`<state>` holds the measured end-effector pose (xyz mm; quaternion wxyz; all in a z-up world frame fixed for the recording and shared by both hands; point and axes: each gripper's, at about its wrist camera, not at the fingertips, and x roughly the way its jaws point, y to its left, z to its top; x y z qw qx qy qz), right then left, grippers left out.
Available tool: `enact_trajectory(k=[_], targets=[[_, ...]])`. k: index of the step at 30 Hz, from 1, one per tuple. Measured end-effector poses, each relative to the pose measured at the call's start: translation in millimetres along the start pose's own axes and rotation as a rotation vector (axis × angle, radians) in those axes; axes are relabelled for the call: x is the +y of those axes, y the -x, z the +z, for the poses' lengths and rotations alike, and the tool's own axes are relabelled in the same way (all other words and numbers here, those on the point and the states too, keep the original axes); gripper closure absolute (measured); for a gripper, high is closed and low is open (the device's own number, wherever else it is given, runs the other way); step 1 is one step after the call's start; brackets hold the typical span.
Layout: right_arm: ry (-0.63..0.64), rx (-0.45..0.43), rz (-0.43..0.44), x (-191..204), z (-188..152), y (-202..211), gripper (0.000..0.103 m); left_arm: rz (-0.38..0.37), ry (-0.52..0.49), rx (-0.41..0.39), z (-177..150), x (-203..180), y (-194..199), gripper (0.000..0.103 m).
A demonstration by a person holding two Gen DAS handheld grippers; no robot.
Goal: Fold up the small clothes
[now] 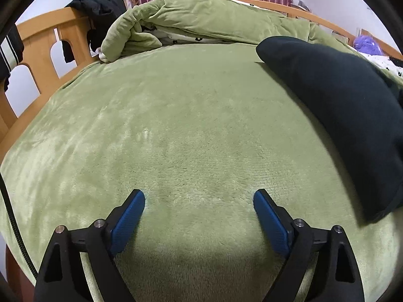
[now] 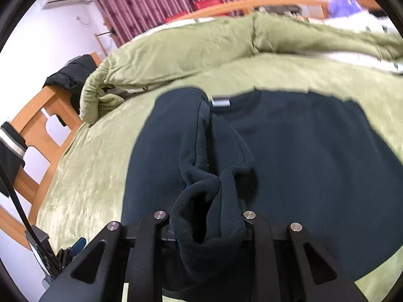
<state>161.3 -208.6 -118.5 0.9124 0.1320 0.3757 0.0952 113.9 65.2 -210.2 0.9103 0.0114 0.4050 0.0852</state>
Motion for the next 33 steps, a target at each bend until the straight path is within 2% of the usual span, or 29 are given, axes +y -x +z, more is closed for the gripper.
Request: enact_trajectory(k=[5, 11, 17, 21, 24, 25, 26, 27, 29, 32, 33], targets=[[0.053, -0.061, 0.005, 4.6, 10.8, 15.4, 0.084, -0.004, 0.012, 0.005, 0.2, 3.3, -1.0, 0.012], [0.042, -0.097, 0.032, -4.1, 18.7, 28.4, 0.086, -0.002, 0.011, 0.005, -0.1, 3.0, -0.9, 0.012], [0.055, -0.155, 0.02, -17.4, 41.8, 50.6, 0.088, -0.002, 0.012, 0.005, 0.1, 3.7, -1.6, 0.012], [0.054, -0.232, -0.04, -53.1, 47.6, 84.0, 0.089, -0.004, 0.013, 0.004, -0.5, 4.0, -1.8, 0.012], [0.062, -0.277, -0.172, -90.6, 42.5, 112.8, 0.089, -0.004, 0.013, 0.005, -1.0, 4.0, -2.0, 0.012], [0.05, -0.264, -0.236, -104.4, 40.1, 117.1, 0.089, -0.004, 0.013, 0.005, -0.9, 4.1, -2.0, 0.012], [0.017, -0.199, -0.327, -123.4, 35.1, 115.5, 0.089, -0.004, 0.013, 0.005, -0.9, 4.1, -2.1, 0.012], [-0.003, -0.142, -0.369, -135.0, 31.8, 110.3, 0.089, -0.003, 0.013, 0.005, -0.9, 4.1, -2.1, 0.011], [-0.04, 0.026, -0.447, -164.6, 13.3, 90.0, 0.088, -0.002, 0.012, 0.005, -0.8, 4.2, -2.2, 0.011], [-0.073, 0.164, -0.432, -182.3, -8.4, 71.1, 0.085, 0.004, 0.011, 0.001, -1.4, 4.9, -1.2, 0.011], [-0.077, 0.18, -0.42, -183.2, -11.0, 70.6, 0.083, 0.007, 0.01, -0.002, -1.9, 4.2, -0.2, 0.011]])
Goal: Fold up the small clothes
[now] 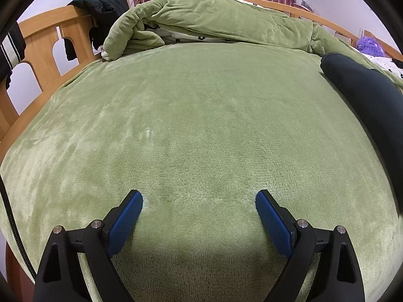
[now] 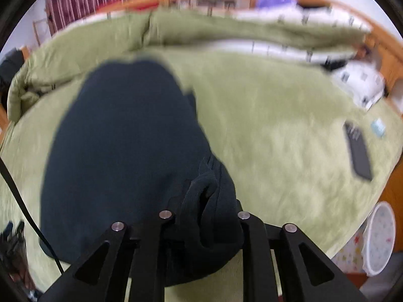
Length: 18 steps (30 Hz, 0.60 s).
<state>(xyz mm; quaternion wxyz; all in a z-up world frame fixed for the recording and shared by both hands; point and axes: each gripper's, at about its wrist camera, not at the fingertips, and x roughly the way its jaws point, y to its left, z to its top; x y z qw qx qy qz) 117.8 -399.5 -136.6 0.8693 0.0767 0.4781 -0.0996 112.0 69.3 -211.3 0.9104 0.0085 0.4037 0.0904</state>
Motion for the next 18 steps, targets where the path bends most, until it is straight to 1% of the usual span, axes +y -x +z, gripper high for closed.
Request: enact_trajectory(k=[1, 2, 3, 4, 5, 8, 10, 11, 13, 16, 18], targets=[[0.004, -0.006, 0.006, -1.3, -2.9, 3.3, 0.081, 0.003, -0.001, -0.004, -0.5, -0.4, 1.4, 0.011], [0.011, -0.025, -0.001, -1.7, -3.6, 10.6, 0.073, 0.01, -0.009, -0.01, -1.3, -1.6, 3.4, 0.011], [0.013, -0.036, -0.008, -2.4, -1.0, 14.0, 0.063, 0.014, -0.016, -0.013, -1.9, -2.9, 4.7, 0.011], [0.013, -0.063, -0.012, -5.2, -0.2, 21.8, 0.06, 0.02, -0.025, -0.019, -2.1, -4.8, 6.1, 0.011], [0.011, -0.108, -0.005, -10.1, -1.1, 33.2, 0.059, 0.027, -0.041, -0.027, -1.7, -7.5, 8.1, 0.011], [0.023, -0.181, 0.024, -19.9, 13.1, 48.1, 0.058, 0.019, -0.076, -0.04, 1.3, -15.5, 13.6, 0.012], [0.043, -0.194, 0.056, -17.0, 29.8, 45.0, 0.058, 0.012, -0.092, -0.044, 5.0, -20.8, 16.9, 0.012], [0.067, -0.201, 0.082, -11.6, 36.2, 41.8, 0.058, 0.01, -0.099, -0.05, 7.3, -24.4, 19.4, 0.012], [0.094, -0.217, 0.104, -2.2, 51.5, 32.8, 0.058, -0.001, -0.099, -0.067, 13.9, -30.3, 24.1, 0.012], [0.138, -0.239, 0.156, 19.7, 73.0, 24.0, 0.058, -0.038, -0.069, -0.072, 26.2, -36.9, 27.4, 0.012], [0.17, -0.248, 0.197, 37.0, 94.2, 13.2, 0.058, -0.067, -0.028, -0.075, 36.5, -38.5, 26.7, 0.012]])
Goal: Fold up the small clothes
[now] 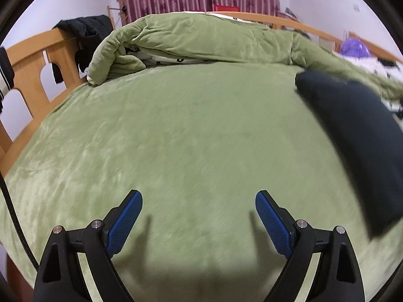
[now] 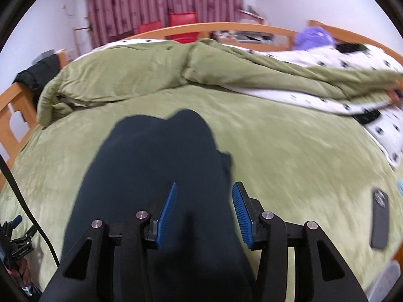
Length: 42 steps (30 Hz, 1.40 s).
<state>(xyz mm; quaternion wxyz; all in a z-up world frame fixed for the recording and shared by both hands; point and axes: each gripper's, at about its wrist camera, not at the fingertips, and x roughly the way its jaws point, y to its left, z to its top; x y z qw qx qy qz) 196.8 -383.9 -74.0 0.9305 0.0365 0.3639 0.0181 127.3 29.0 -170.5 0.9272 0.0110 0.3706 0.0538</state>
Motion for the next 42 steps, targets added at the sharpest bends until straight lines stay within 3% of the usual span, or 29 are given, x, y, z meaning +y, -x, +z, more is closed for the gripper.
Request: enact_trajectory(k=[6, 9, 12, 17, 23, 30, 34, 42], targets=[[0.069, 0.011, 0.056, 26.3, 34.0, -61.6, 0.058, -0.125, 0.108, 0.005, 29.6, -7.9, -14.7, 0.012], [0.155, 0.075, -0.033, 27.6, 33.2, -103.0, 0.057, -0.169, 0.12, 0.009, 42.3, -19.1, -25.1, 0.012], [0.132, 0.17, -0.066, 5.3, 13.5, -144.2, 0.054, -0.187, 0.091, 0.001, 50.2, -34.1, -33.5, 0.012], [0.138, 0.153, -0.089, 4.2, 10.6, -140.3, 0.052, -0.204, 0.06, 0.027, 46.6, -49.9, -40.2, 0.013], [0.133, 0.095, -0.147, 2.6, 15.0, -96.9, 0.051, -0.24, 0.028, 0.046, 42.0, -58.4, -12.7, 0.013], [0.052, 0.05, -0.153, -10.3, -4.3, 3.9, 0.055, -0.278, -0.023, -0.008, 49.8, -70.2, 48.6, 0.013], [-0.026, 0.046, -0.104, -11.3, -16.3, 59.7, 0.049, -0.248, -0.054, -0.04, 53.0, -80.0, 84.7, 0.012], [-0.025, 0.016, -0.157, 12.3, -48.7, 139.2, 0.047, -0.215, -0.085, -0.085, 53.6, -92.2, 149.4, 0.011]])
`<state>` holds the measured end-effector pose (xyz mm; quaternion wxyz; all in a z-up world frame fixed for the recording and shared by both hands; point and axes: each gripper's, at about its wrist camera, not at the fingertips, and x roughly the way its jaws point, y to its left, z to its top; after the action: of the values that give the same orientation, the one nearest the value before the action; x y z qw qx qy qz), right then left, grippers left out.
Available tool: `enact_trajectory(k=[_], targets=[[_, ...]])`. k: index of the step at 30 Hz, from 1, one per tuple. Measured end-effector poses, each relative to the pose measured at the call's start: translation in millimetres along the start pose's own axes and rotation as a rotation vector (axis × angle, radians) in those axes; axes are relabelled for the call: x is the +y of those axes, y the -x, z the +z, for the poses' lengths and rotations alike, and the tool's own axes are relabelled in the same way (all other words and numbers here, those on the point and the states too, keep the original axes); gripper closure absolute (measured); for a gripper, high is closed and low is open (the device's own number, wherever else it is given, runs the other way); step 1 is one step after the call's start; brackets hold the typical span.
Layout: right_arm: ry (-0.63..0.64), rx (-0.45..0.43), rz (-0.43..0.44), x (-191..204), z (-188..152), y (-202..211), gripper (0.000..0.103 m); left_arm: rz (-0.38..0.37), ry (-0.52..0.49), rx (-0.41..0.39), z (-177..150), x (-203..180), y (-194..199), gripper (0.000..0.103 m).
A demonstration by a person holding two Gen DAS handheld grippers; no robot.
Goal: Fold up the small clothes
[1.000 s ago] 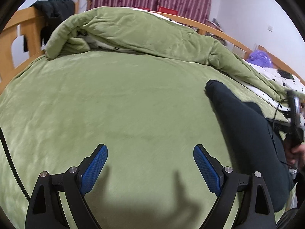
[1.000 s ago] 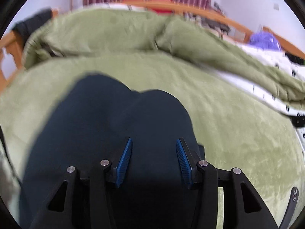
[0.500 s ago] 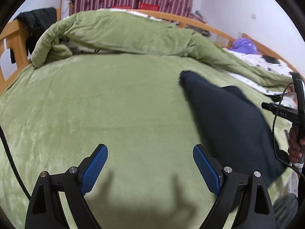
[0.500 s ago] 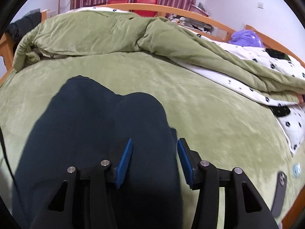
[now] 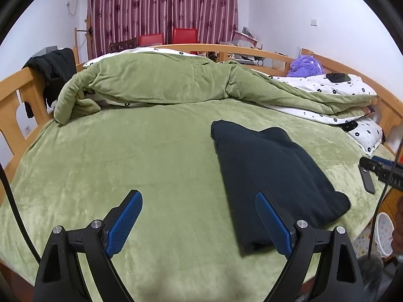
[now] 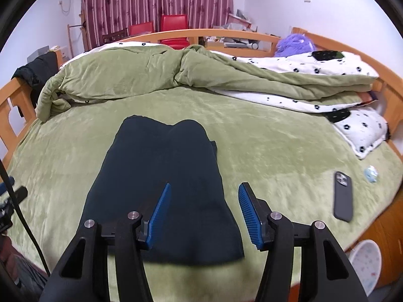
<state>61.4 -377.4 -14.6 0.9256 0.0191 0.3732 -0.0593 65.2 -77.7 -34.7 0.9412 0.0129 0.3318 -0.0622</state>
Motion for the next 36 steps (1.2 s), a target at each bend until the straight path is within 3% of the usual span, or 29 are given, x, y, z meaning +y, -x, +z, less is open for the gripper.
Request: enact_trajectory(k=[1, 3, 5, 8, 23, 36], targets=[[0.001, 0.0, -0.003, 1.0, -3.0, 4.8, 0.045, -0.005, -0.002, 0.002, 0.4, -1.4, 5.3, 0.011], [0.008, -0.004, -0.01, 3.7, -12.0, 19.2, 0.025, -0.008, -0.004, 0.004, 1.1, -3.8, 14.3, 0.011], [0.023, -0.033, -0.017, 6.7, -20.5, 34.5, 0.016, -0.005, -0.005, -0.003, 1.0, -5.7, 22.8, 0.011], [0.03, -0.037, -0.033, 7.3, -29.2, 47.6, 0.011, 0.012, -0.023, -0.008, 0.0, -9.4, 36.9, 0.011], [-0.015, -0.025, -0.082, -4.6, -50.9, 75.4, 0.008, 0.036, -0.052, -0.043, -6.6, -16.1, 80.6, 0.011], [-0.029, -0.042, -0.073, -8.5, -50.5, 87.7, 0.007, 0.034, -0.052, -0.048, -8.7, -15.8, 84.9, 0.011]])
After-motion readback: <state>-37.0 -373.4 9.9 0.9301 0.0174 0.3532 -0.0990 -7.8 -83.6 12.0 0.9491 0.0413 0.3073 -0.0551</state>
